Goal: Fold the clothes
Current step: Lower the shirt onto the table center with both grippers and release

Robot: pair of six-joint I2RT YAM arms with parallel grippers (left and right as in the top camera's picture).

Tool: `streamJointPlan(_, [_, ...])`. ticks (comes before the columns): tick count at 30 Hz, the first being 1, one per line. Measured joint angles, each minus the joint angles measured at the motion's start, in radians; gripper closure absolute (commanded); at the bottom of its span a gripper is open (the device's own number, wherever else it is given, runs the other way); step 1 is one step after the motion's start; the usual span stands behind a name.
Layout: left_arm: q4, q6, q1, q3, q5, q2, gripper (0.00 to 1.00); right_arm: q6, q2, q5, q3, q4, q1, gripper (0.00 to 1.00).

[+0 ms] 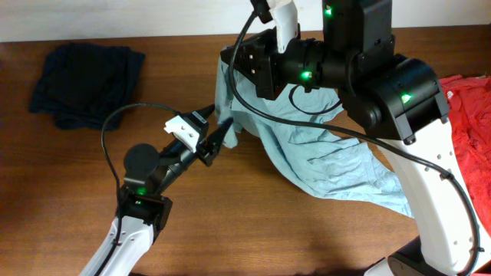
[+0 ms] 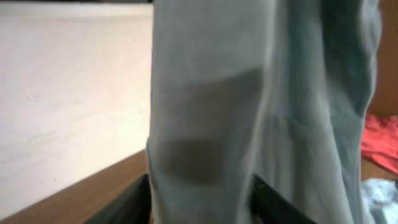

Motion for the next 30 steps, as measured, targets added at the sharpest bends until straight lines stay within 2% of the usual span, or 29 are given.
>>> streamJointPlan(4, [-0.014,-0.001,0.002,0.000,-0.035,-0.030,0.59,0.000,0.000,0.001,0.000,-0.045,0.000,0.96])
streamJointPlan(10, [-0.150,0.000,0.050,0.002,-0.134,-0.108,0.59,0.000,0.001,0.023,0.000,-0.126,0.000,0.96])
streamJointPlan(17, [-0.299,0.008,0.108,0.004,-0.236,-0.112,0.59,0.000,0.002,0.052,-0.026,-0.184,0.000,0.96])
streamJointPlan(30, [-0.347,0.071,0.120,0.004,-0.339,-0.112,0.59,0.000,0.004,0.061,-0.295,-0.172,0.051,0.96])
